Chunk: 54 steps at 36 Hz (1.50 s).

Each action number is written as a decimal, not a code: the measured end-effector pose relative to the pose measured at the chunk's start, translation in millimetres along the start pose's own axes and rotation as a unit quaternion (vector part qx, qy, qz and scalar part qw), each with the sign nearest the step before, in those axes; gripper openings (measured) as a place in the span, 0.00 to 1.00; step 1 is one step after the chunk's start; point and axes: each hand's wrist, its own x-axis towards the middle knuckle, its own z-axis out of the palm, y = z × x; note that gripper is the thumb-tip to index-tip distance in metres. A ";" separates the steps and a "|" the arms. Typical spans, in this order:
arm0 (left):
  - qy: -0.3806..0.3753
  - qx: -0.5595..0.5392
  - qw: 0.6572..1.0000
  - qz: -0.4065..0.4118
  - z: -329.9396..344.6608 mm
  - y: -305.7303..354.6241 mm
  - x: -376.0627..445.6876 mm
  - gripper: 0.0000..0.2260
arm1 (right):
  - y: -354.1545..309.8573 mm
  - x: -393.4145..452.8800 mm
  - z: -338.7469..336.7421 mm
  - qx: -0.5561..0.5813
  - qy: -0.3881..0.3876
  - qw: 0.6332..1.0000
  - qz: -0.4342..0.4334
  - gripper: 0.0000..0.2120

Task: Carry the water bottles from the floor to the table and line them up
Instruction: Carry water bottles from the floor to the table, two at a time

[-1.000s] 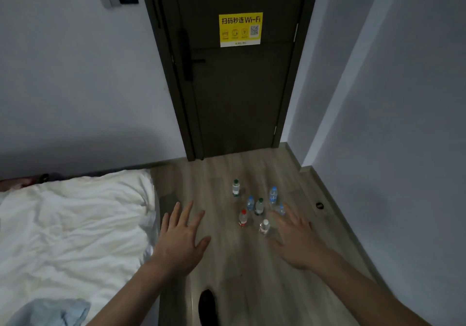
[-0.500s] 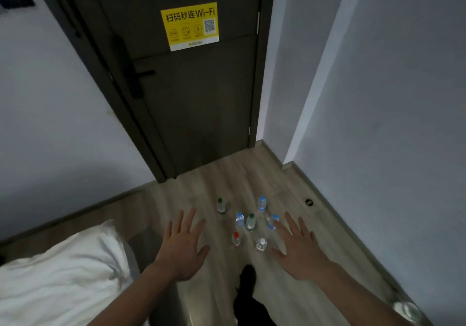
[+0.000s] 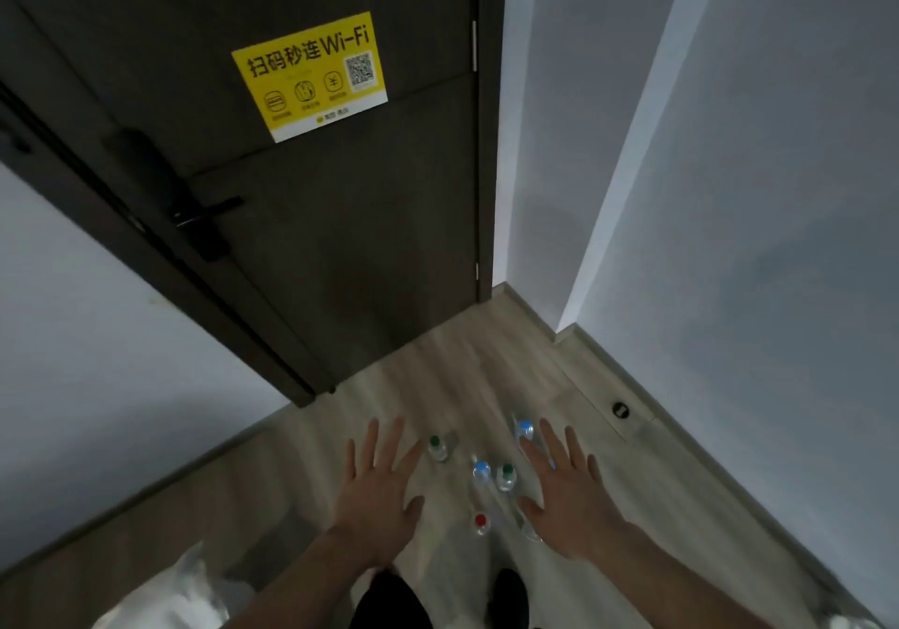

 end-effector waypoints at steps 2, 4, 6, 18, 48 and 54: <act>-0.014 0.012 1.000 0.011 -3.1 -11.5 25.8 0.34 | -4.7 15.3 -2.2 0.016 0.006 1.000 0.012 0.37; -0.029 0.017 0.999 0.026 -6.4 -22.7 52.8 0.34 | -9.6 31.3 -3.1 0.039 0.014 0.999 0.026 0.38; -0.050 0.026 0.997 0.045 -8.9 -33.8 78.2 0.34 | -15.6 46.7 -1.1 0.049 0.017 0.998 0.046 0.37; -0.133 0.104 0.971 0.168 83.6 -113.2 240.2 0.32 | -45.1 158.3 83.8 0.132 0.000 0.971 0.199 0.34; -0.183 0.097 0.966 0.154 472.3 -124.3 481.1 0.26 | 55.9 395.0 480.9 0.257 -0.083 0.893 0.360 0.19; -0.137 0.093 0.971 0.175 488.9 -113.2 492.0 0.13 | 68.6 411.2 521.8 0.279 -0.021 0.877 0.391 0.11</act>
